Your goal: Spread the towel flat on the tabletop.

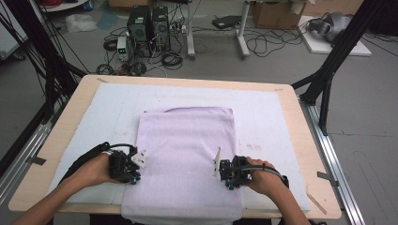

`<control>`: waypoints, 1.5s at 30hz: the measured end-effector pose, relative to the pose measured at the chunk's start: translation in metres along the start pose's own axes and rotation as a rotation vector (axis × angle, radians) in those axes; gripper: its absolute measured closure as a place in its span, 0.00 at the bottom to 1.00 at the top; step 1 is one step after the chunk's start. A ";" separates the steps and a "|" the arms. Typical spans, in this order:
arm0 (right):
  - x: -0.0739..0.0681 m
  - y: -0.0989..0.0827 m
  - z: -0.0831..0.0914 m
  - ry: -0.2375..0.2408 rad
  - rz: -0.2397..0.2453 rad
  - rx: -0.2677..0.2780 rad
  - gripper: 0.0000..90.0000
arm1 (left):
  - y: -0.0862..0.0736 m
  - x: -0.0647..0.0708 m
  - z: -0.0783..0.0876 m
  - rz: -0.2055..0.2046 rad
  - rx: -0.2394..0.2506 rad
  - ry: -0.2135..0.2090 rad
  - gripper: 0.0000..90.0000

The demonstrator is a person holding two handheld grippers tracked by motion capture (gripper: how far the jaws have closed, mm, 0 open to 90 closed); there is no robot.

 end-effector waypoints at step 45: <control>0.001 -0.005 -0.001 -0.027 0.010 0.010 0.97 | -0.004 -0.001 -0.001 -0.025 -0.010 -0.034 0.89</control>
Point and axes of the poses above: each handheld gripper's, and its own axes: z roughly backward along the jaws, y roughly out of its top, x roughly to its right, the point moved 5 cm from there along -z, roughly forward along the jaws, and after that the axes turned 3 degrees about y, right-handed, at the moved point
